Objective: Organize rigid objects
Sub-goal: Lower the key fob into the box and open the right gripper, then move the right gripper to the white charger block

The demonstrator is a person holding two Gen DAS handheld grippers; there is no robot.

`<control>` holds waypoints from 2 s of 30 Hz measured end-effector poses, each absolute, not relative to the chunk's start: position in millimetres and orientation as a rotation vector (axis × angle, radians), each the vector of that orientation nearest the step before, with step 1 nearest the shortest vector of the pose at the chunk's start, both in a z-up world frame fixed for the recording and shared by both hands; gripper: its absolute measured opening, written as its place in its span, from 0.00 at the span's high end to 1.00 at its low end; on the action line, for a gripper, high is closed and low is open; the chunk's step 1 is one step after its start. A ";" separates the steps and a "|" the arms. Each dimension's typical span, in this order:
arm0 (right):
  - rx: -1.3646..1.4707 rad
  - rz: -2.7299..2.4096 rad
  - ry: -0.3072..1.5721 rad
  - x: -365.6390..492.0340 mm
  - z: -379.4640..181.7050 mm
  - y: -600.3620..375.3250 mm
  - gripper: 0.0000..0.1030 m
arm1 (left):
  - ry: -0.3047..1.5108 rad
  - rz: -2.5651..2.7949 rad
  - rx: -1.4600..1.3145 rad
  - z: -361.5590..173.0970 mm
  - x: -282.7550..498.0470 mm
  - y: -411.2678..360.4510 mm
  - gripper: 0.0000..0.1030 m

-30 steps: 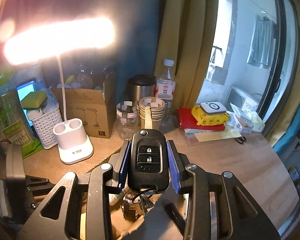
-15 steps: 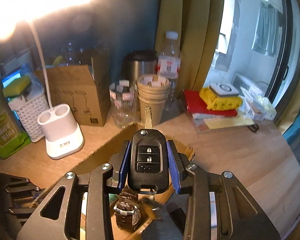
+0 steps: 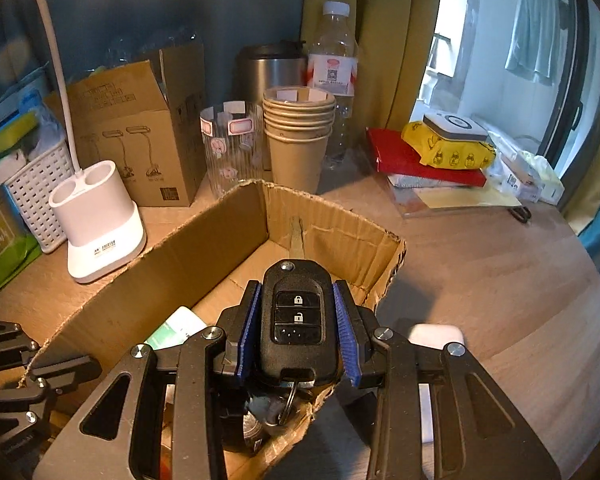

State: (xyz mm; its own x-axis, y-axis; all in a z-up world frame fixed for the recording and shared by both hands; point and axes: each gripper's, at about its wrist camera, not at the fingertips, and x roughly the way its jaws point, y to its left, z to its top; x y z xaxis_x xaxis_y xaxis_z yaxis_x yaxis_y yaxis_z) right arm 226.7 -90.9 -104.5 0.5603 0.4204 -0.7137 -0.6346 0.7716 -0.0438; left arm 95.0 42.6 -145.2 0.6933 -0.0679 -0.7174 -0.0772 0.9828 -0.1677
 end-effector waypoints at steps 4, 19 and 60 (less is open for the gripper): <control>-0.312 0.625 0.752 226.7 -105.4 -92.4 0.64 | 0.802 0.005 -0.185 -144.8 93.9 41.1 0.93; -0.253 0.625 0.719 211.8 -86.7 -105.9 0.51 | 0.800 0.016 -0.181 -144.9 93.4 42.3 0.93; -0.149 0.425 0.587 177.2 -37.8 -205.8 0.41 | 0.790 0.023 -0.173 -142.3 91.7 41.7 0.93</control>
